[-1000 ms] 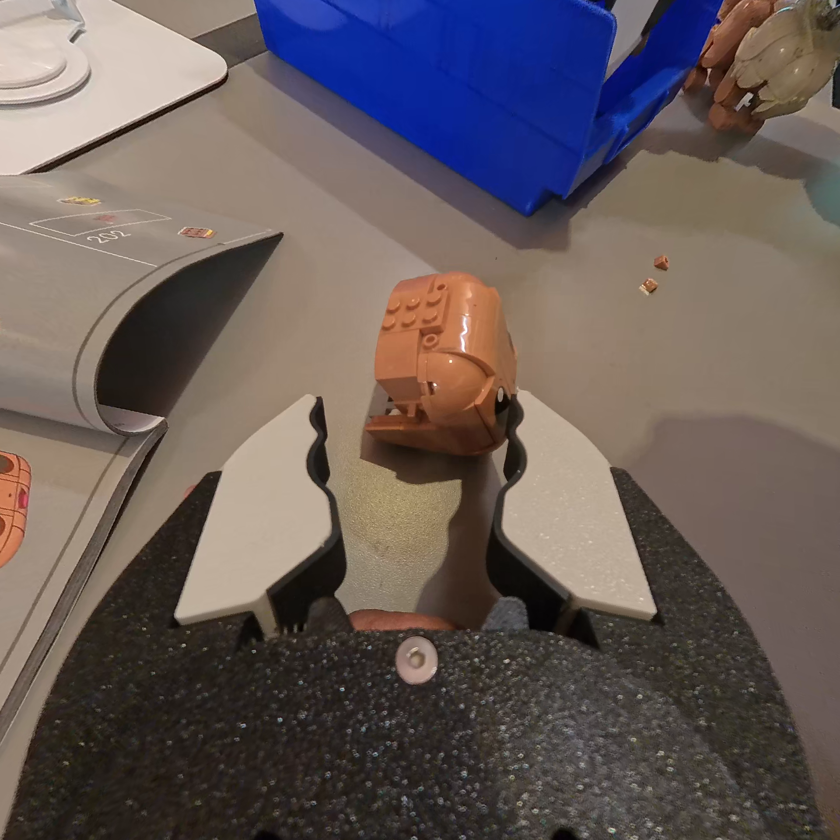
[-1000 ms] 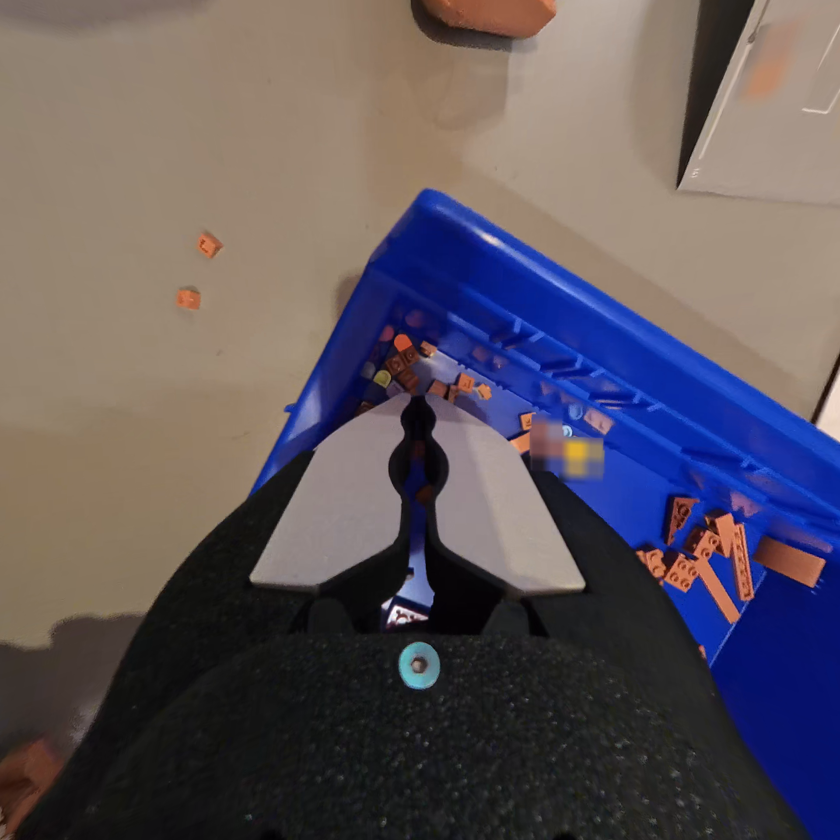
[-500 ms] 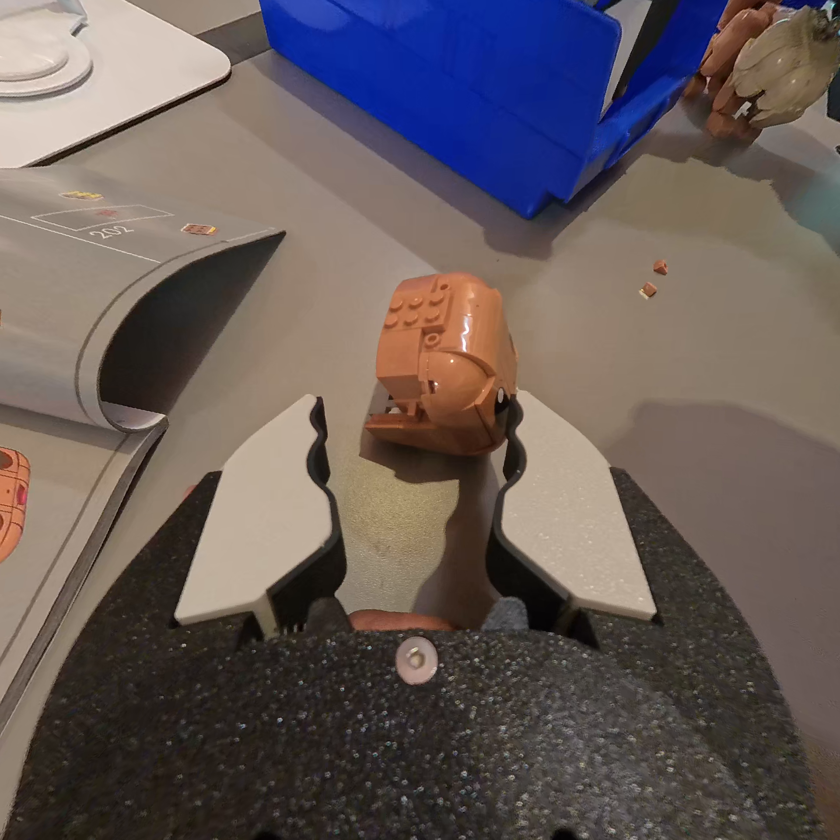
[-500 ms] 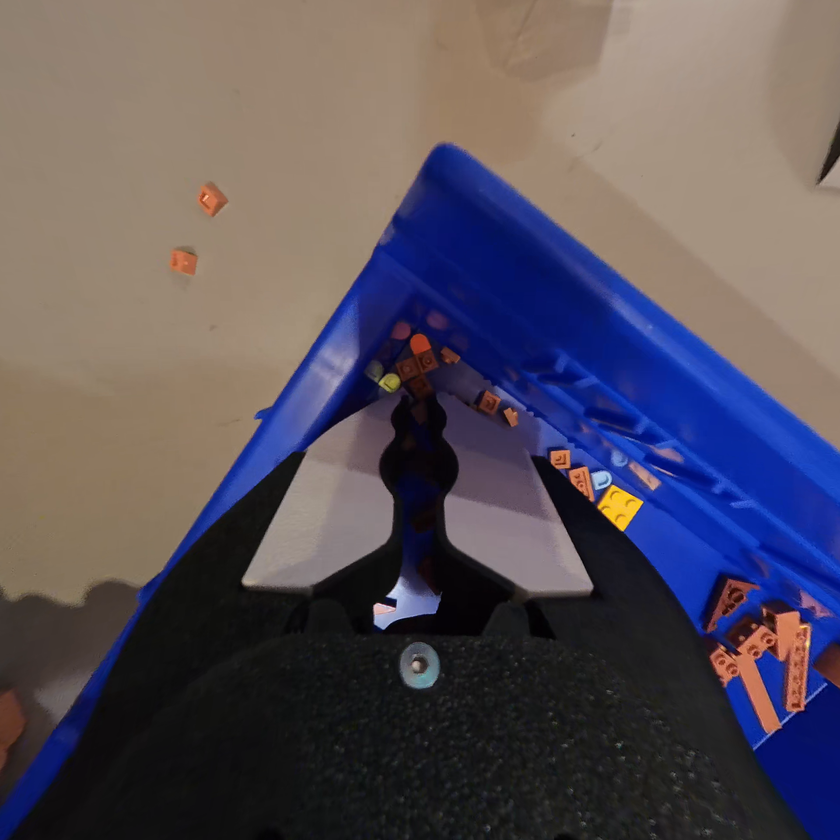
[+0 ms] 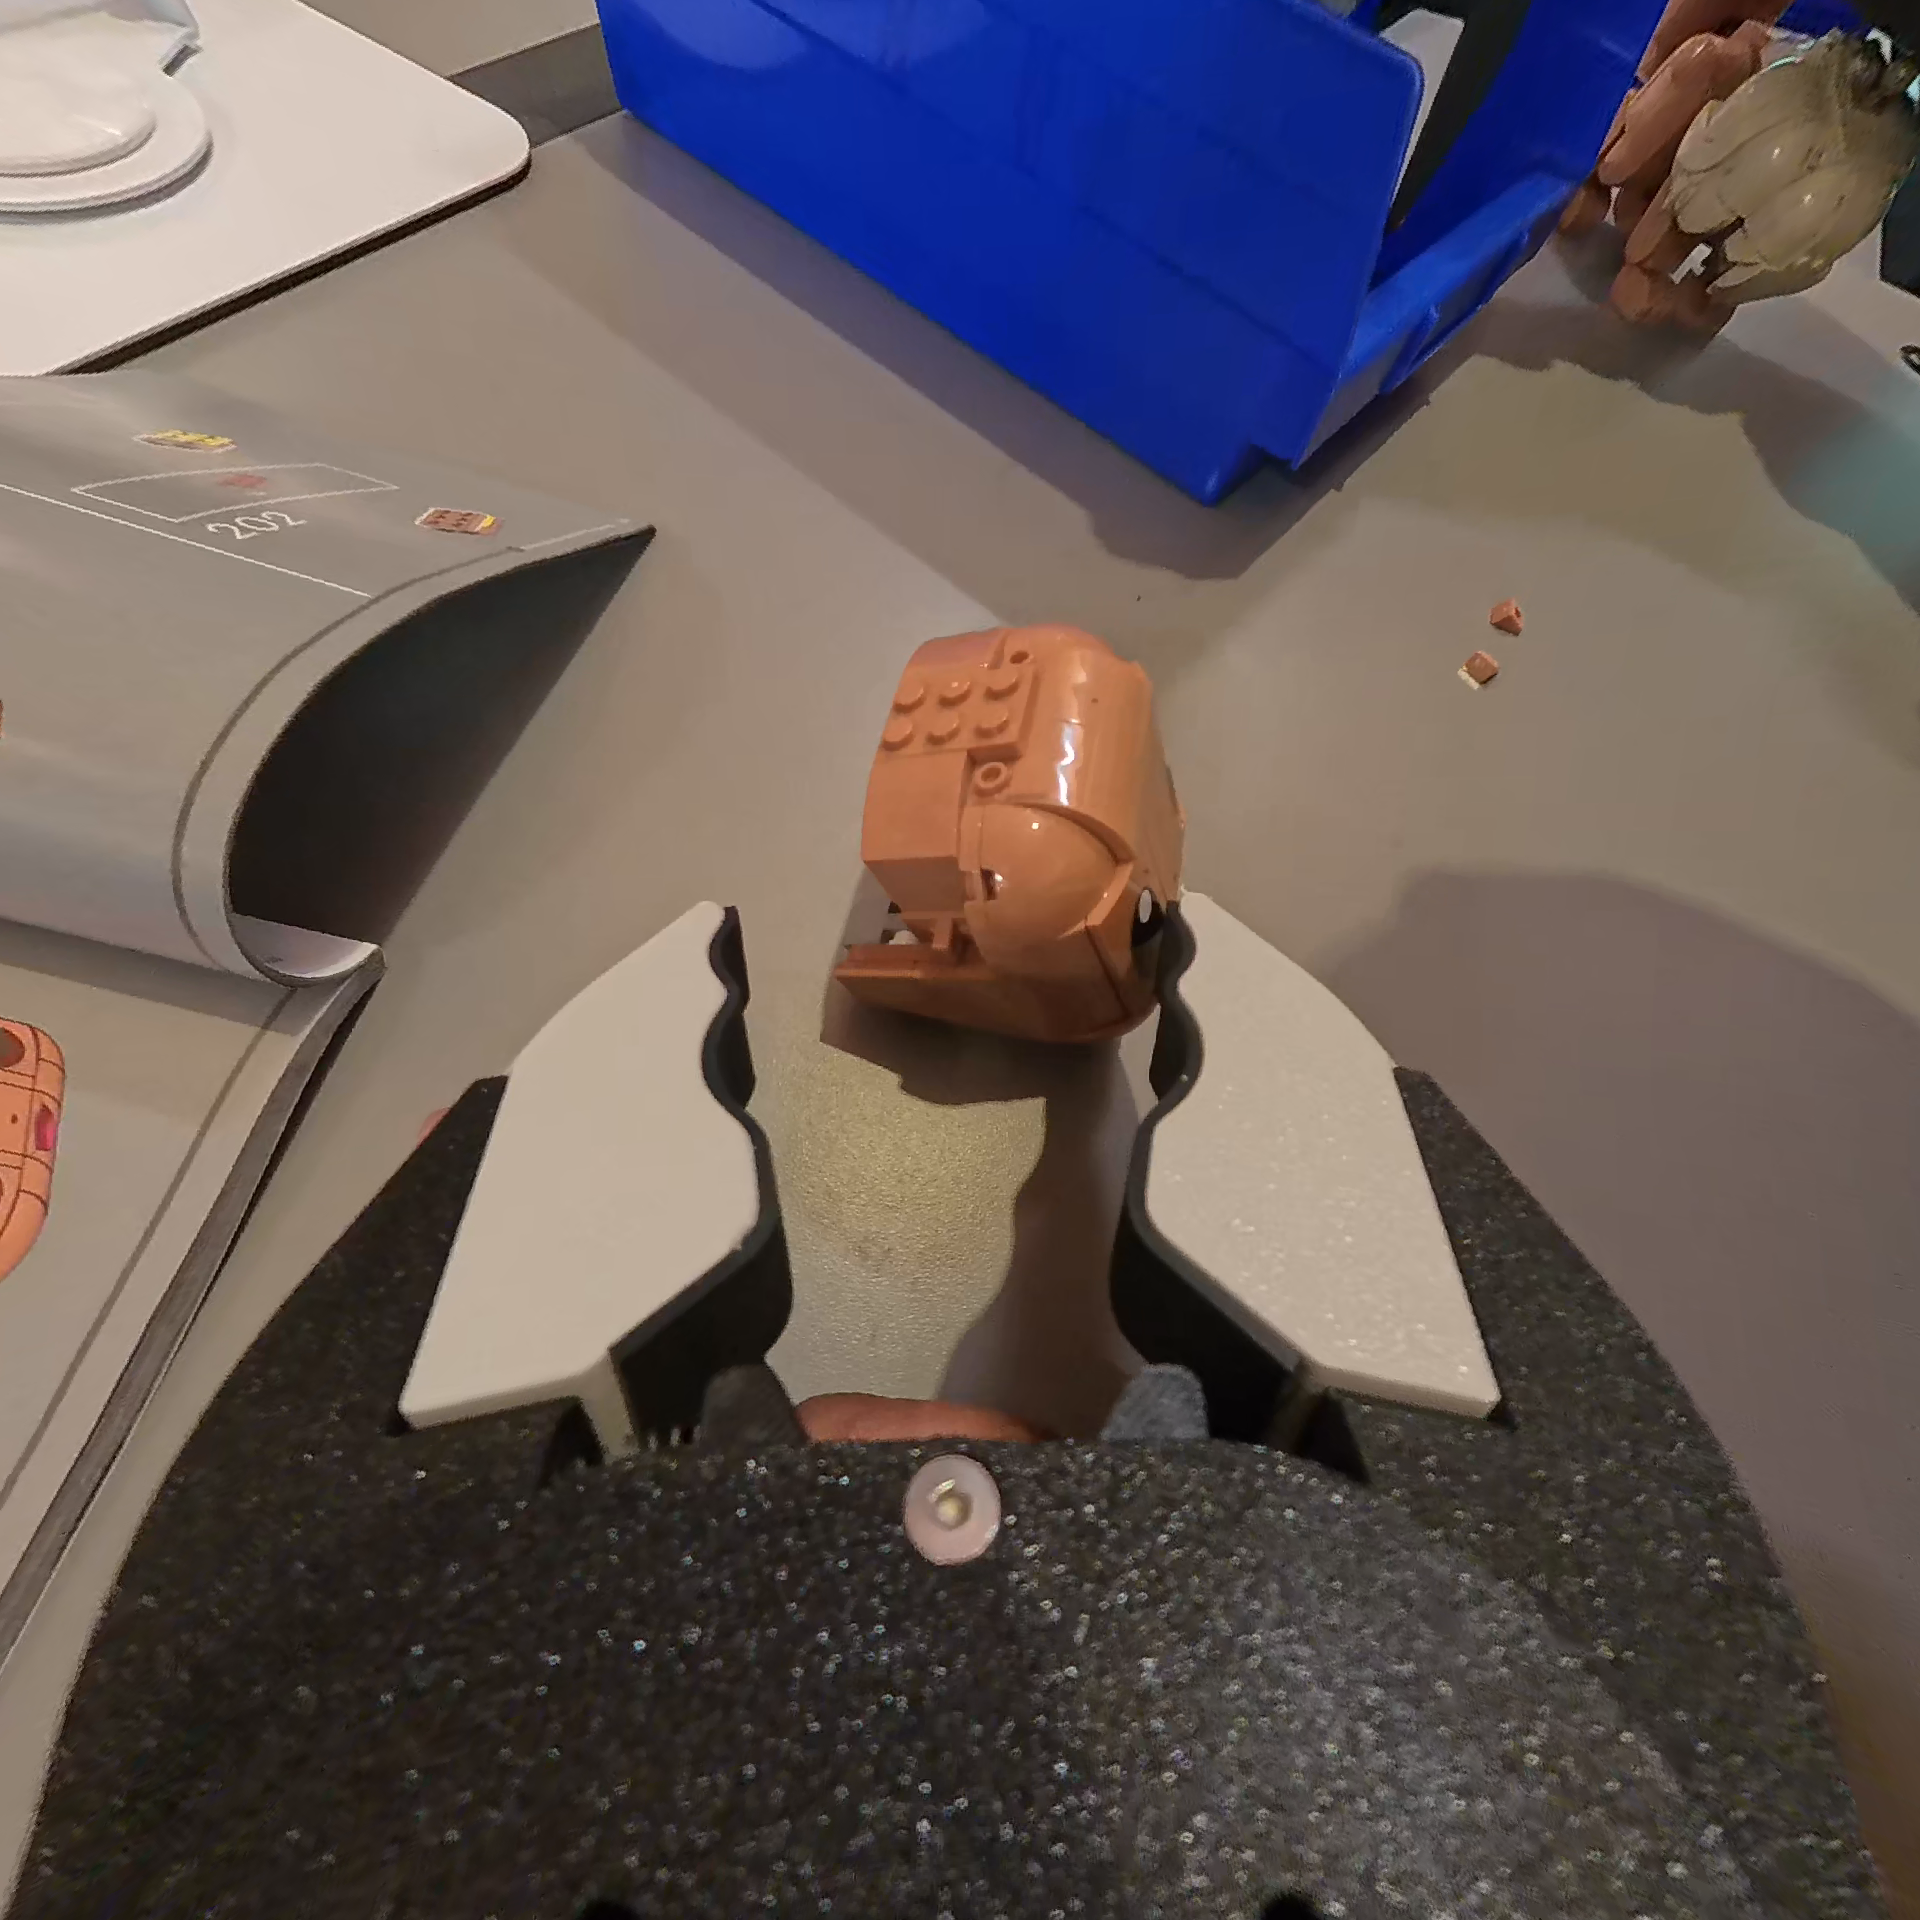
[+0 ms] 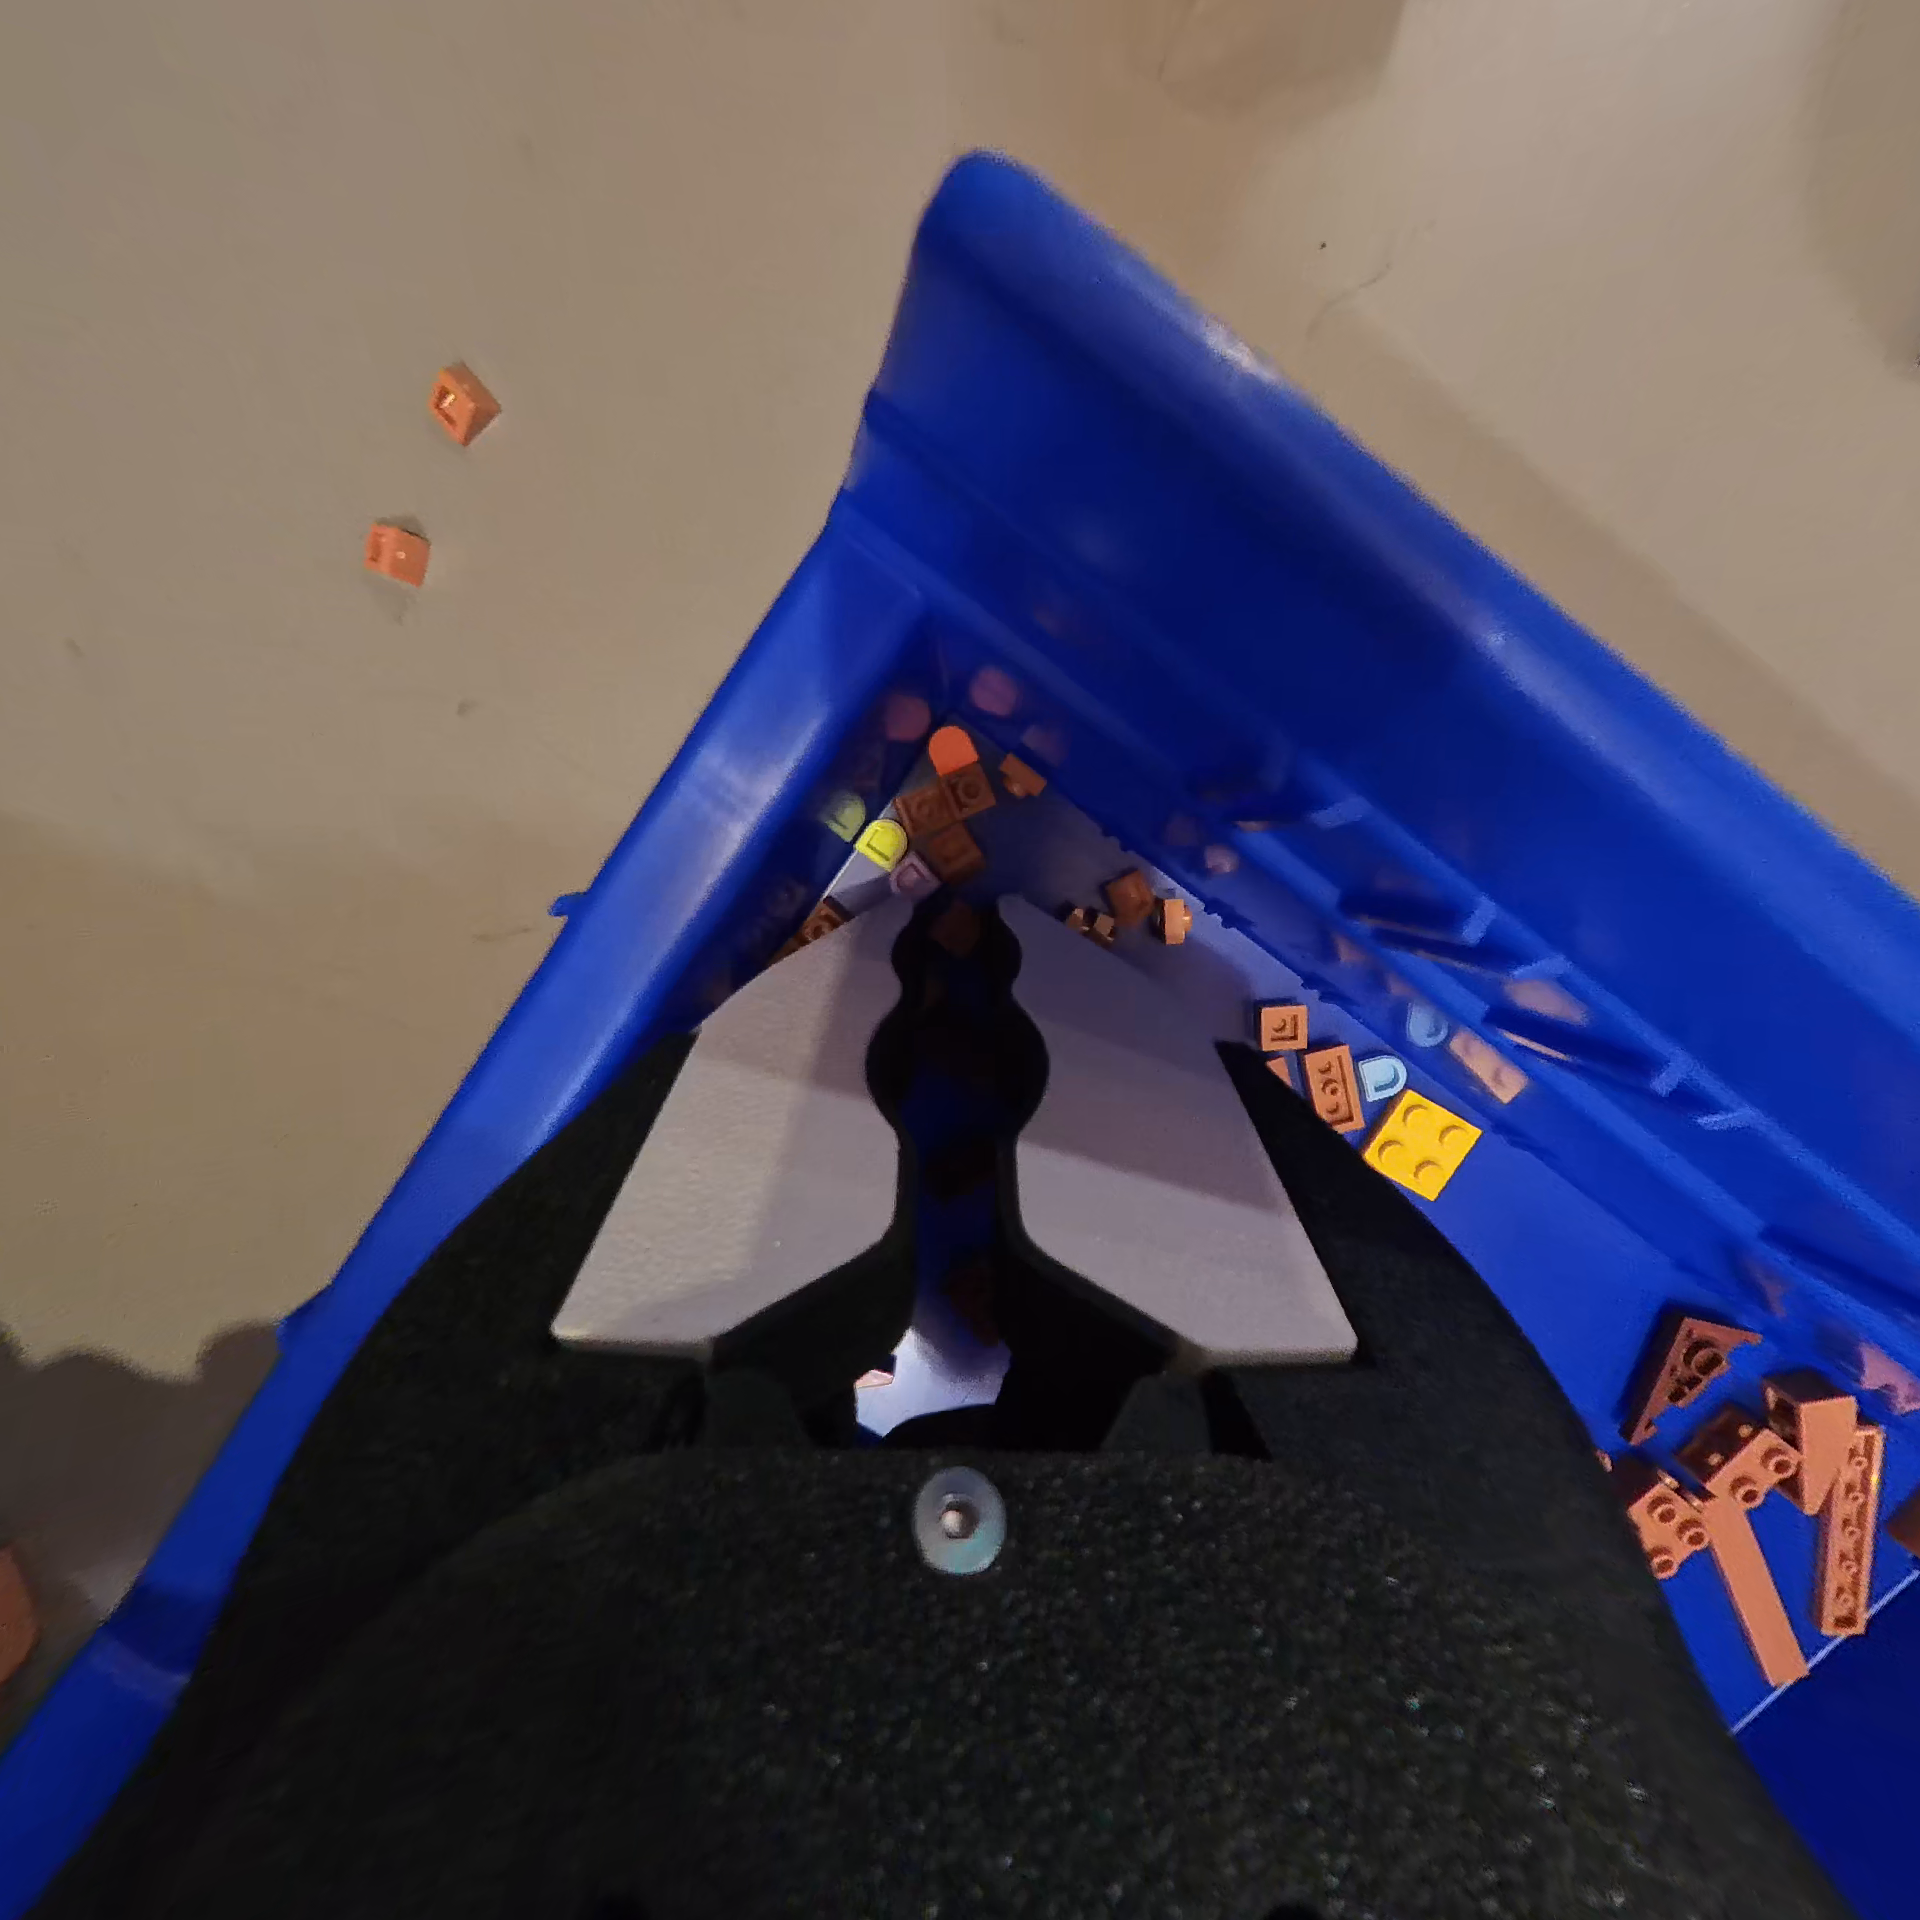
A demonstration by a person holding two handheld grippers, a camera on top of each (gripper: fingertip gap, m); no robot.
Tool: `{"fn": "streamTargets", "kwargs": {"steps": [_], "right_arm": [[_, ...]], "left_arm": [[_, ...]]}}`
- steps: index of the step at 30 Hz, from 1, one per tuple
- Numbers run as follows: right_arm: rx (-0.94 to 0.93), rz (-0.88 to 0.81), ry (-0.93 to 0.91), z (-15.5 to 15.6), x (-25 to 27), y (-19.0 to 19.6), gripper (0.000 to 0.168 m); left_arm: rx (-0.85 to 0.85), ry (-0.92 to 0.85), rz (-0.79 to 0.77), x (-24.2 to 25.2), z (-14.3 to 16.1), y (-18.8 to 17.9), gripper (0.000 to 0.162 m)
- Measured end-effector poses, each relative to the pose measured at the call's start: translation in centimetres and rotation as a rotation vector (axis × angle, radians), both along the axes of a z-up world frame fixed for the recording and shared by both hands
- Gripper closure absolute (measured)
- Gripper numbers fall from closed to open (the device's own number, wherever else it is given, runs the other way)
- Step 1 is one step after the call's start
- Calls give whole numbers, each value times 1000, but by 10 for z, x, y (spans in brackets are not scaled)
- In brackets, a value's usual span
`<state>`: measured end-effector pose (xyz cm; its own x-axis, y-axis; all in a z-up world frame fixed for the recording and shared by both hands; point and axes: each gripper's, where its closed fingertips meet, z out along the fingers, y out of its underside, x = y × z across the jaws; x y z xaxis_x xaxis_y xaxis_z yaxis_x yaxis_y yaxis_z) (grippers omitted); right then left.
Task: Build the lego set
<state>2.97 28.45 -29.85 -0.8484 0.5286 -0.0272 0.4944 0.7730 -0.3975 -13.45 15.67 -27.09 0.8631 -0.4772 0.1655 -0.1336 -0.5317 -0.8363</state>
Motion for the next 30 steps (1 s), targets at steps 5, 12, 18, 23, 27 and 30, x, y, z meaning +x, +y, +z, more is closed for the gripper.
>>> {"fn": "streamTargets", "kwargs": {"steps": [5,12,18,23,27,30], "right_arm": [[31,-21,46,6,-3,2,167],[27,-80,77,21,2,5,167],[-54,-130,166,50,3,-8,168],[-210,-202,315,99,11,-58,168],[-165,-311,275,67,23,-93,168],[-62,-344,190,23,36,-109,168]], "left_arm": [[0,0,0,0,0,0,86],[3,6,0,0,0,0,86],[3,5,1,0,0,0,86],[4,10,3,0,0,0,86],[4,15,4,1,0,0,86],[3,14,5,0,0,0,86]]}}
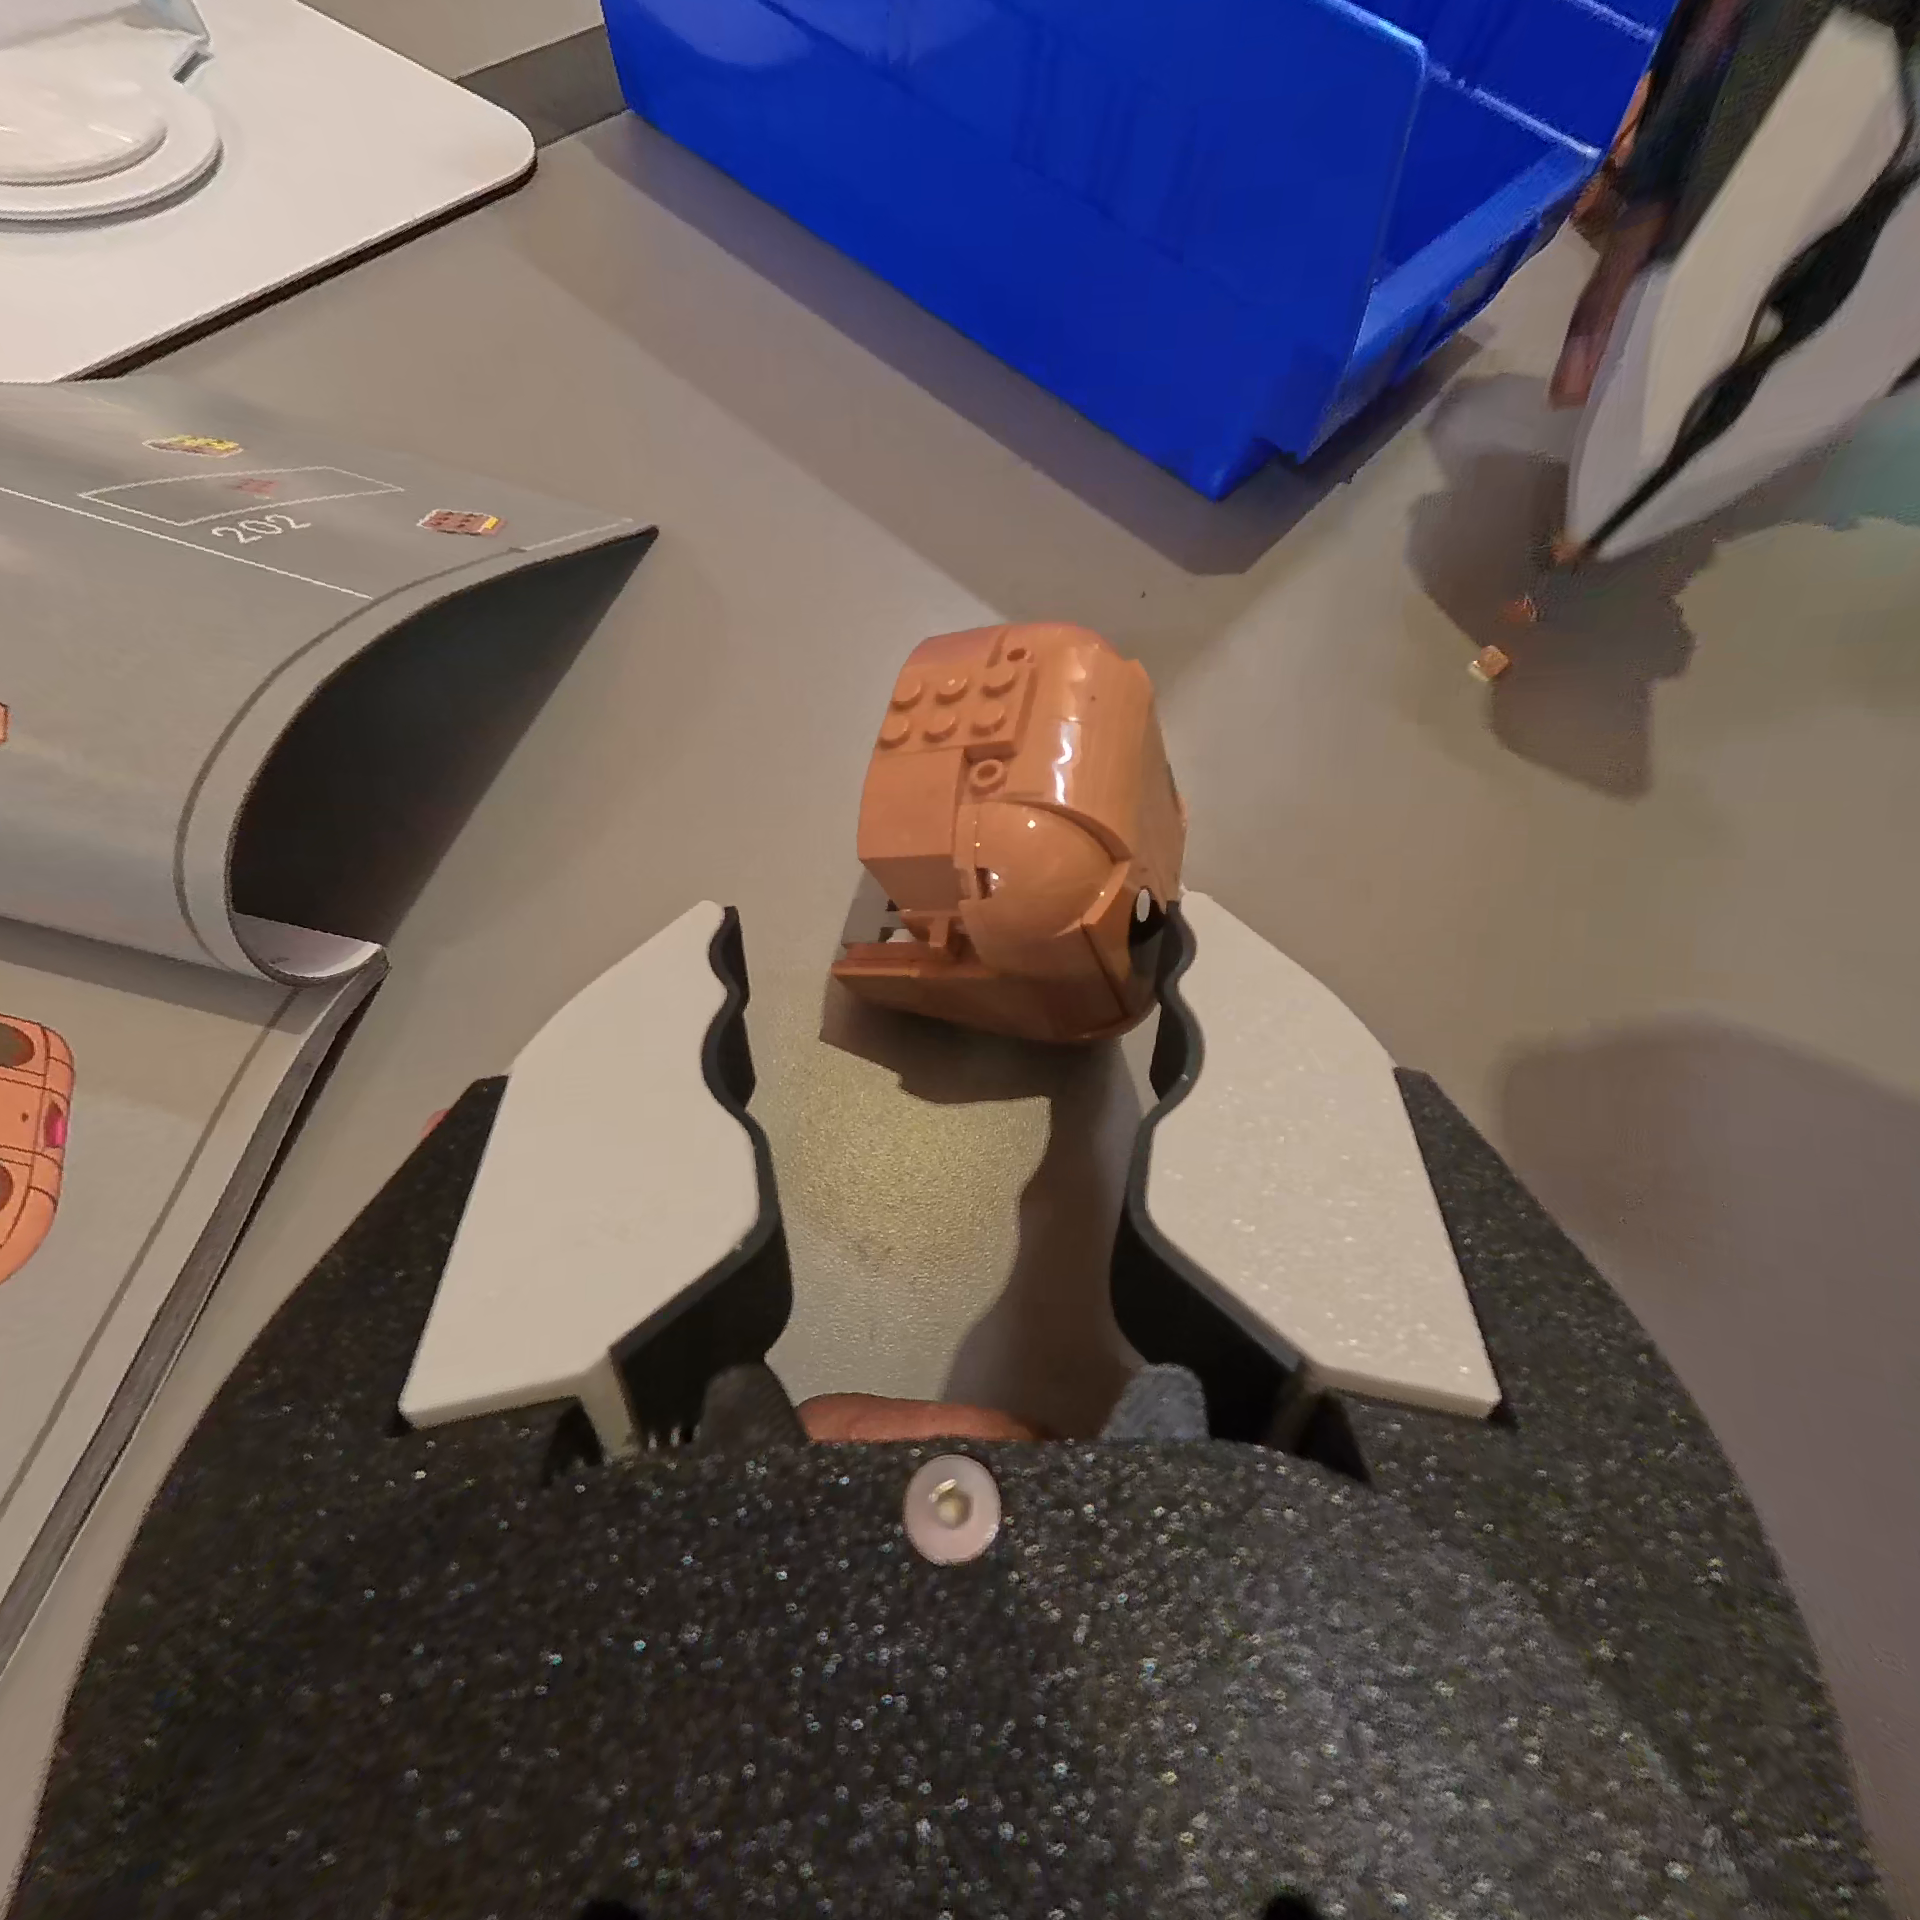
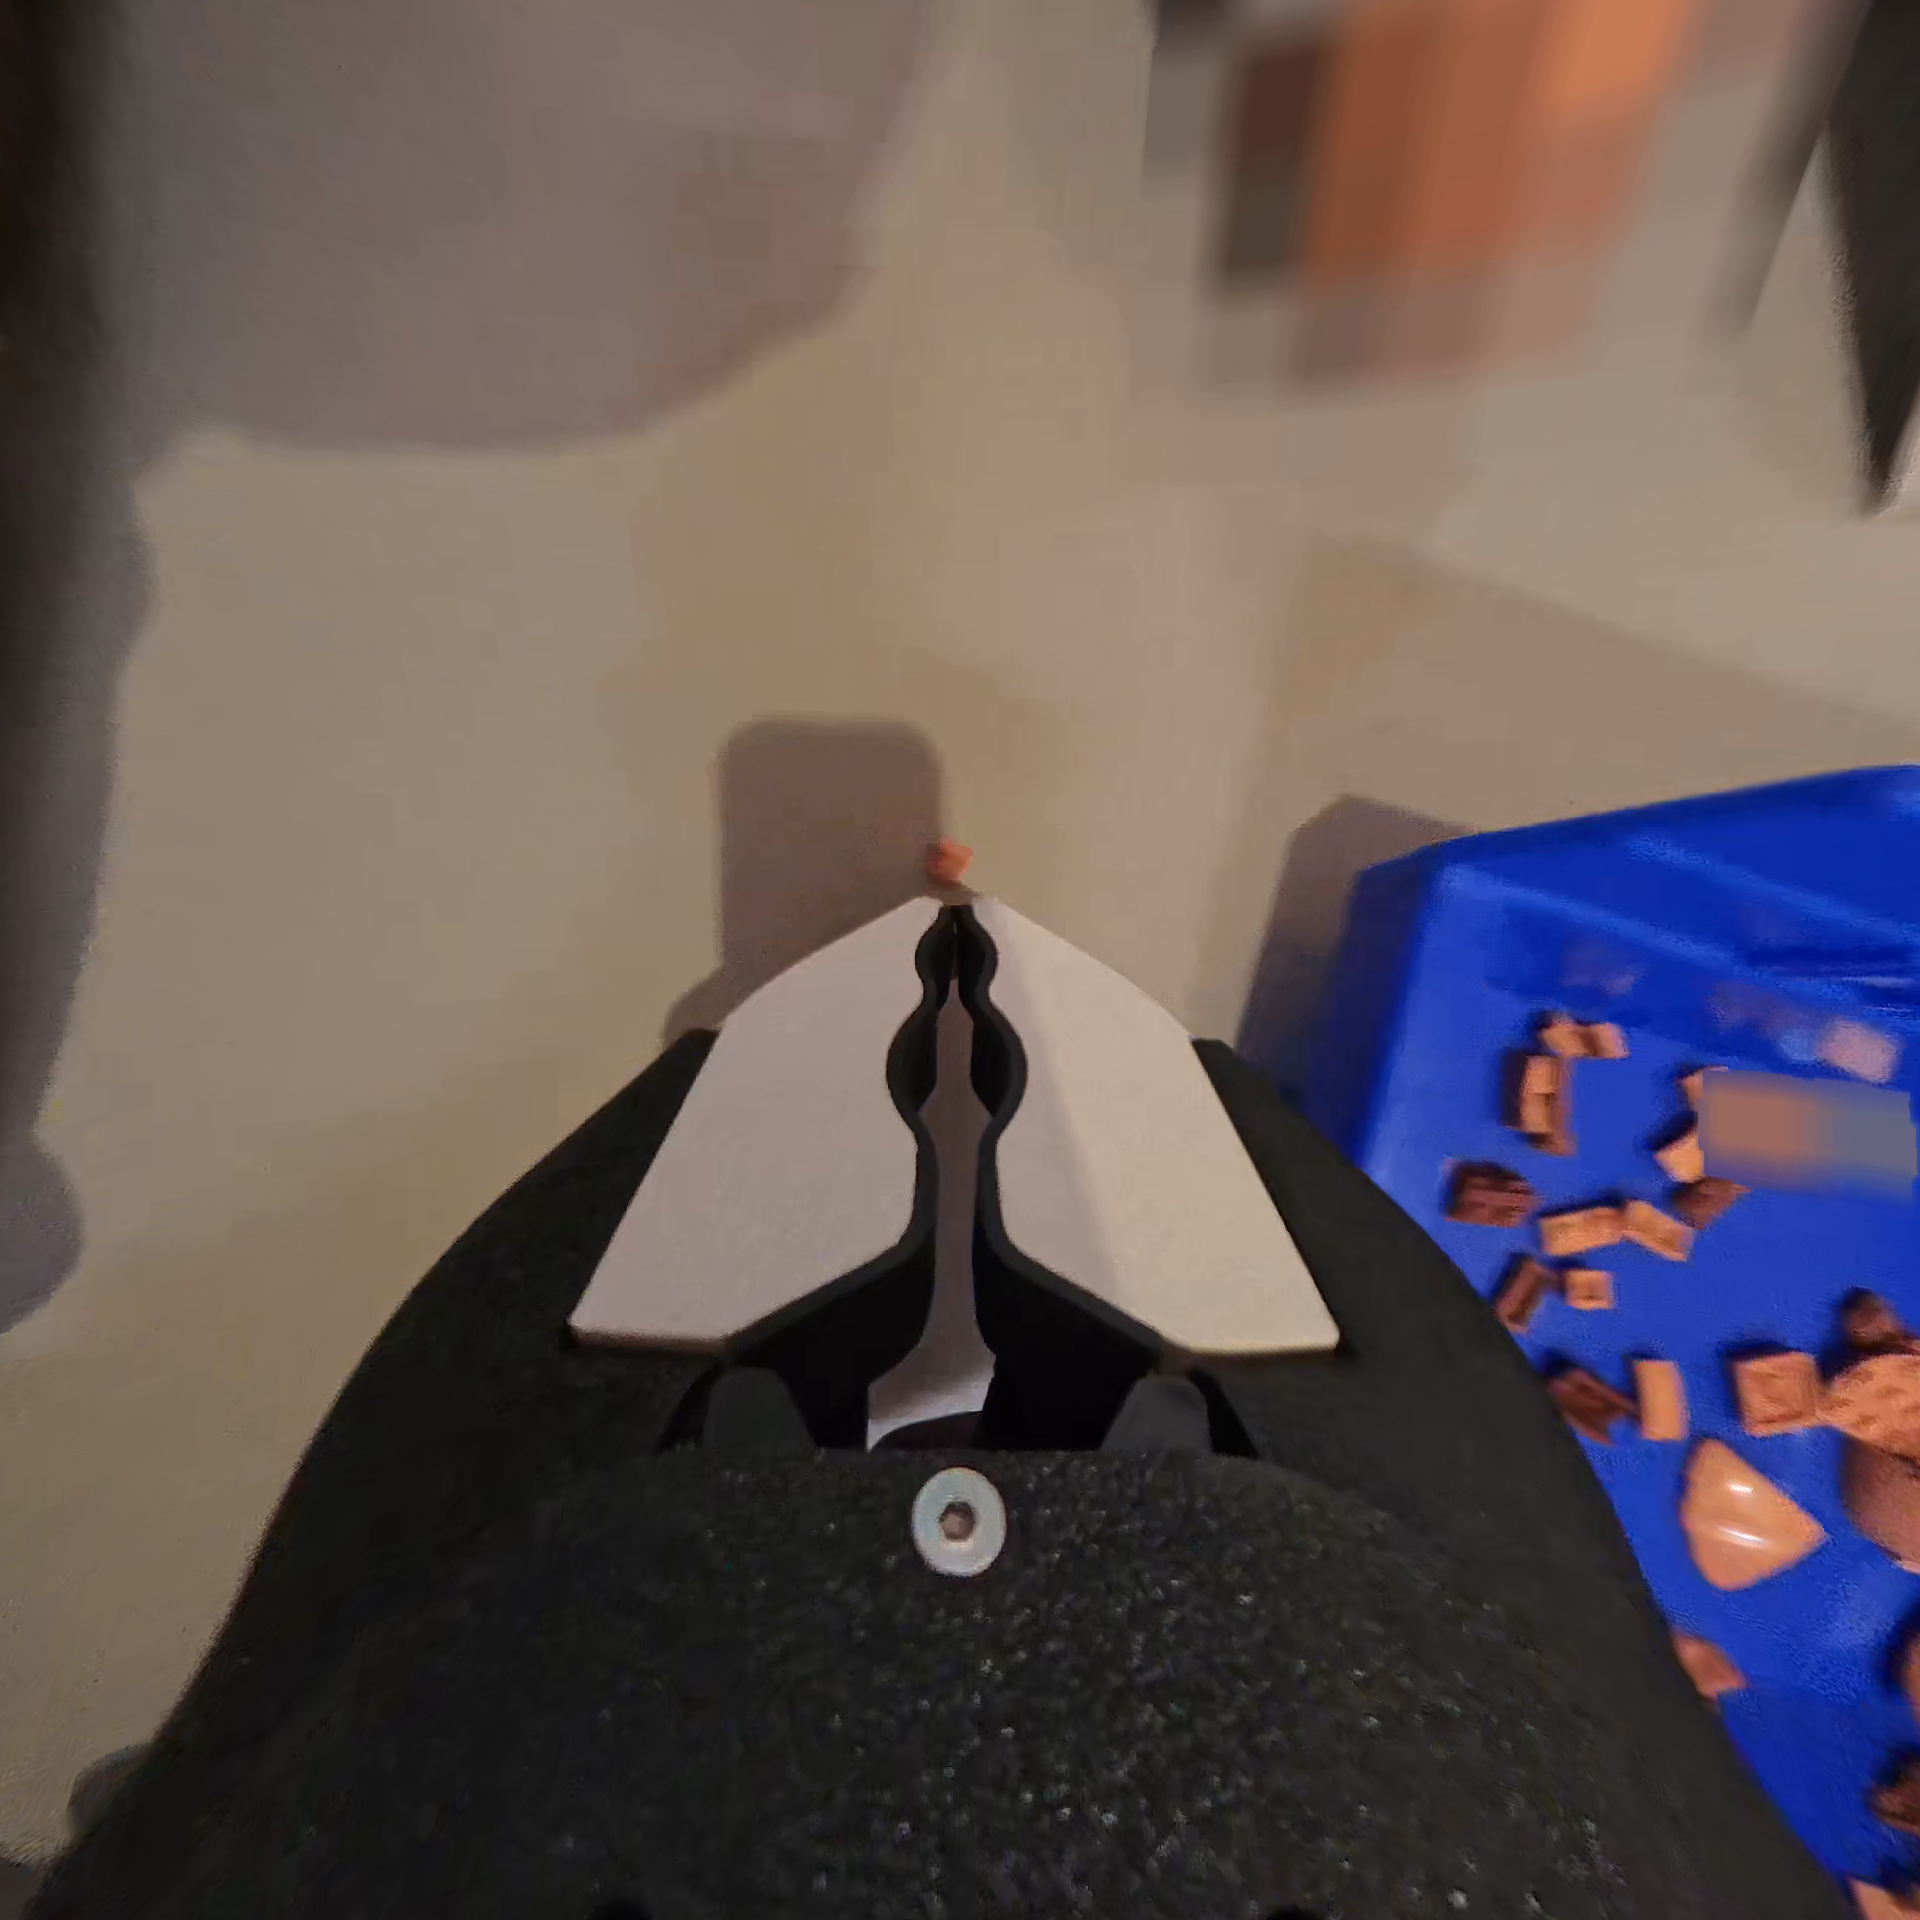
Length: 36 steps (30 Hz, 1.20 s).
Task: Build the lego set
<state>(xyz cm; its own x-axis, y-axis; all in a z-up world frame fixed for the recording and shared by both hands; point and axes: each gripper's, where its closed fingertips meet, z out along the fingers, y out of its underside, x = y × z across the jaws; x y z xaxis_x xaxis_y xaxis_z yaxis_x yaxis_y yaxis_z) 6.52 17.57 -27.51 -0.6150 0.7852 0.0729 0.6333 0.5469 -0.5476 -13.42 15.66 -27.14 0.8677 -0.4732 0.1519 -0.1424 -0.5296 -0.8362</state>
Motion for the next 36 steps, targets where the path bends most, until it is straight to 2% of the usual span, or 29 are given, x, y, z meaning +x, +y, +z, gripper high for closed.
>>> {"fn": "streamTargets", "kwargs": {"steps": [3,5,10,14,16,20,26,32,36], "right_arm": [[84,-5,-59,-25,7,-5,168],[83,-3,-48,-24,5,-6,168],[0,-35,30,11,-7,8,164],[23,-30,117,45,-15,50,164],[70,-5,122,51,-19,76,164],[89,95,37,34,-27,105,162],[44,292,-69,4,-41,103,159],[7,333,-151,-21,-44,100,158],[20,308,-156,-21,-45,104,160]], "left_arm": [[1,1,2,0,0,0,86],[1,1,2,0,0,0,86],[-1,-1,3,0,0,0,86],[-4,-6,2,0,0,0,86],[-7,-8,2,0,0,0,86],[-12,-21,6,-1,0,0,86],[-14,-41,10,-2,1,1,87],[-20,-53,13,-3,1,1,87],[-21,-55,16,-4,1,1,87]]}}
